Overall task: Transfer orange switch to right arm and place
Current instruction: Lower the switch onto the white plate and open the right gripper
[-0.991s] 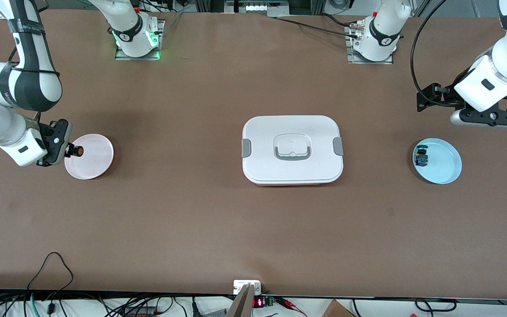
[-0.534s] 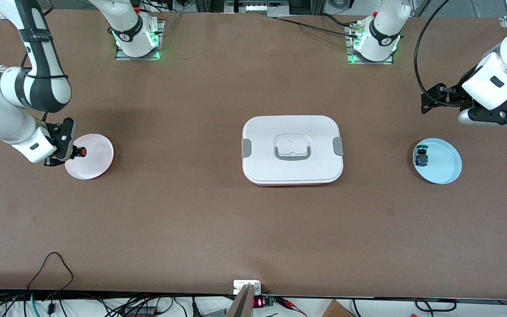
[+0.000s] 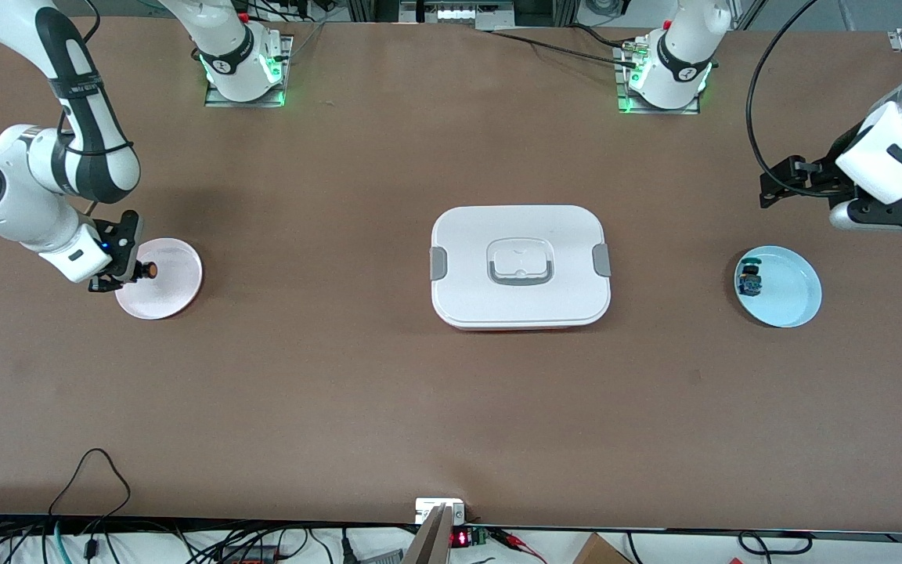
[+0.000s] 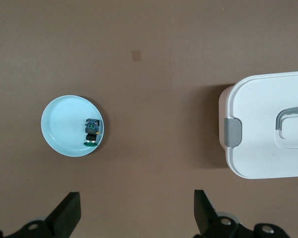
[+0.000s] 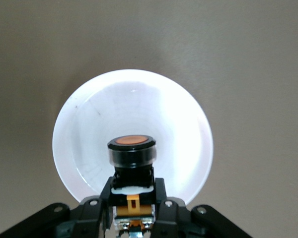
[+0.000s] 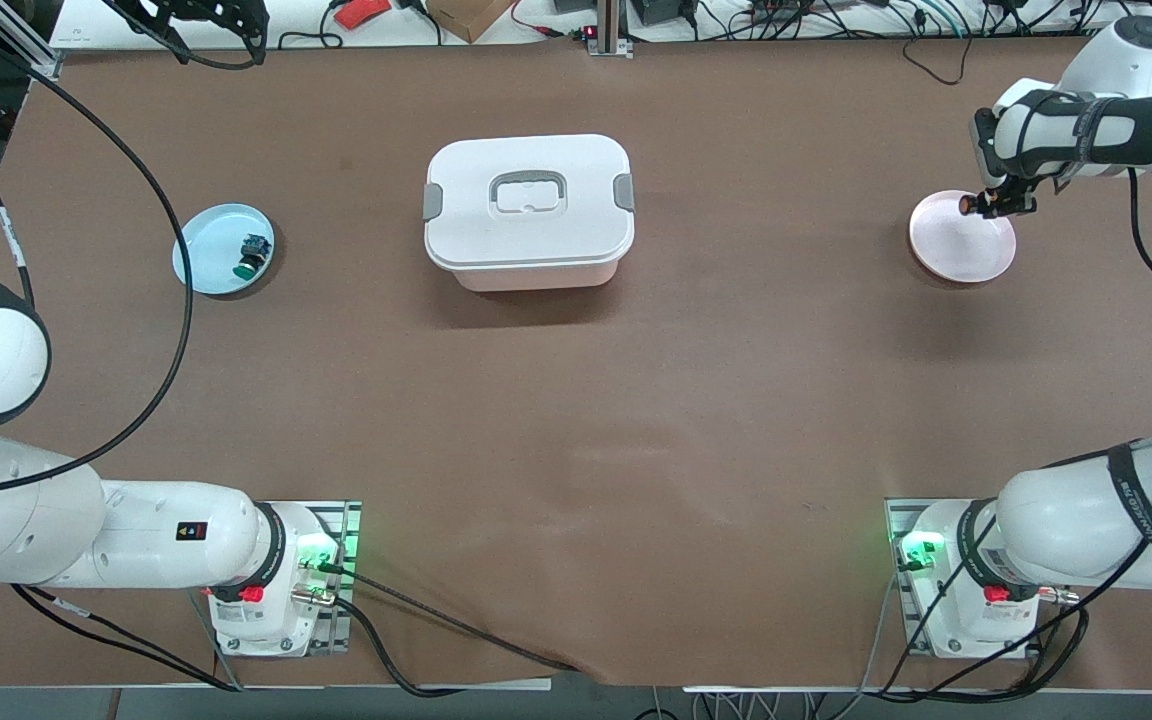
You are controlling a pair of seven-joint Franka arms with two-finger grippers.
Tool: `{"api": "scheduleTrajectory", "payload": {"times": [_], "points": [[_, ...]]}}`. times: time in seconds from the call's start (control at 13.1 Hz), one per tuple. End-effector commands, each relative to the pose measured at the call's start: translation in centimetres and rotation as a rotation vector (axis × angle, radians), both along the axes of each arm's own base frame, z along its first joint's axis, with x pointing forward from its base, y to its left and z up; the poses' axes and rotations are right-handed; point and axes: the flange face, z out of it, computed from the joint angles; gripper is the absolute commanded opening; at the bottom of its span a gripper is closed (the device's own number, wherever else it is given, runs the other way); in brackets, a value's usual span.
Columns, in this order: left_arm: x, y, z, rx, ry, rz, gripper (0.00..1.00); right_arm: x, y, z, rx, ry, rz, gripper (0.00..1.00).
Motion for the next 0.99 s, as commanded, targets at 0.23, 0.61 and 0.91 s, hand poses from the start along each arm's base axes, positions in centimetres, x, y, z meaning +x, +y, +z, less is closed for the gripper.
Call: {"api": "scheduleTrajectory", "payload": {"times": [0.23,0.61,0.91], "points": [[0.8,-1.4,1.7,0.028,-0.028,-0.016,1.0,-0.9,-0.5,-2.6,-0.001,-0.016,0.105,0.02],[0.9,-1.0,1.6,0.027,-0.025,-0.012,1.0,-0.8,-1.1,-4.4,-0.003,-0.028,0.138,0.02],[1.0,-0.7,1.4,0.027,-0.022,-0.01,1.0,-1.2,-2.3,-6.2,-0.003,-0.031,0.12,0.02]]}}
